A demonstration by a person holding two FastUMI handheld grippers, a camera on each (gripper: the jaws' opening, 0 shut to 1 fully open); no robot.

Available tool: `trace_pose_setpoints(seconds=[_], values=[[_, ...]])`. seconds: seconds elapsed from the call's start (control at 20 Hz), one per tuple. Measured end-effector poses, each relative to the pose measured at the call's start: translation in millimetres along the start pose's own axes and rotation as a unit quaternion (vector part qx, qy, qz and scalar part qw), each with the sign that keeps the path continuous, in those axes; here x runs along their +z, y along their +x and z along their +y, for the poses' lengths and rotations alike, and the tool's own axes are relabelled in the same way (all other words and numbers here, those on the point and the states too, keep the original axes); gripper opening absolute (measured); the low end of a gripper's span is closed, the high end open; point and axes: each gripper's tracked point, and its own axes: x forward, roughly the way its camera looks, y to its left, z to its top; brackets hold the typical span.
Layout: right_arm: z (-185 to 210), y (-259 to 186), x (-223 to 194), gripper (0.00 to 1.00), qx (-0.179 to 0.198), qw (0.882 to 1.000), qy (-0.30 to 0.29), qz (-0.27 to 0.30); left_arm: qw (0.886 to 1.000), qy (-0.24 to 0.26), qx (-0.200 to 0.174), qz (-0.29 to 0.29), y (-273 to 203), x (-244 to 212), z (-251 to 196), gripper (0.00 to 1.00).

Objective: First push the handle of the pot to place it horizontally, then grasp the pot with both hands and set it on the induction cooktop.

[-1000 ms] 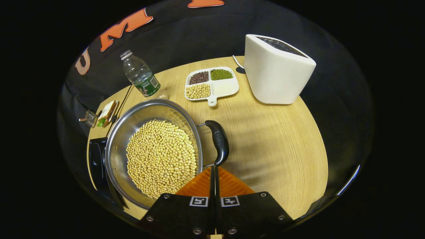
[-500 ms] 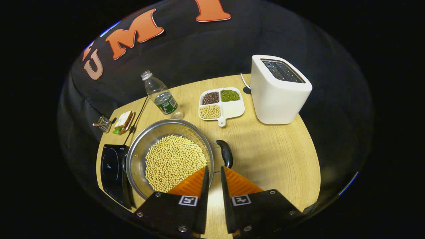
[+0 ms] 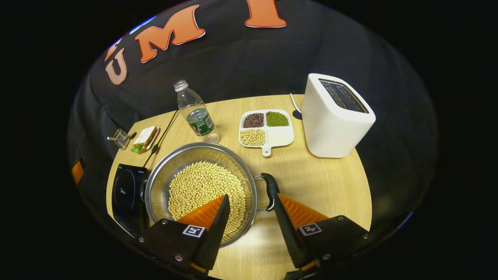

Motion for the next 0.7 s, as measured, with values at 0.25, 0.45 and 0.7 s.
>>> trace_pose_setpoints(seconds=[0.25, 0.45, 0.7], values=[[1, 6, 0, 0.76, 0.003, 1.0, 0.0, 0.006, 0.995, -0.027, -0.014, 0.091, 56, -49, -14, 0.97], [-3, 14, -2, 0.88, -0.002, 1.0, -0.014, 0.01, 0.987, -0.048, -0.004, 0.151, 93, -85, -13, 0.98], [-10, 28, -8, 0.94, -0.013, 1.0, -0.011, 0.024, 0.979, -0.042, 0.015, 0.197, 128, -126, -10, 0.99]])
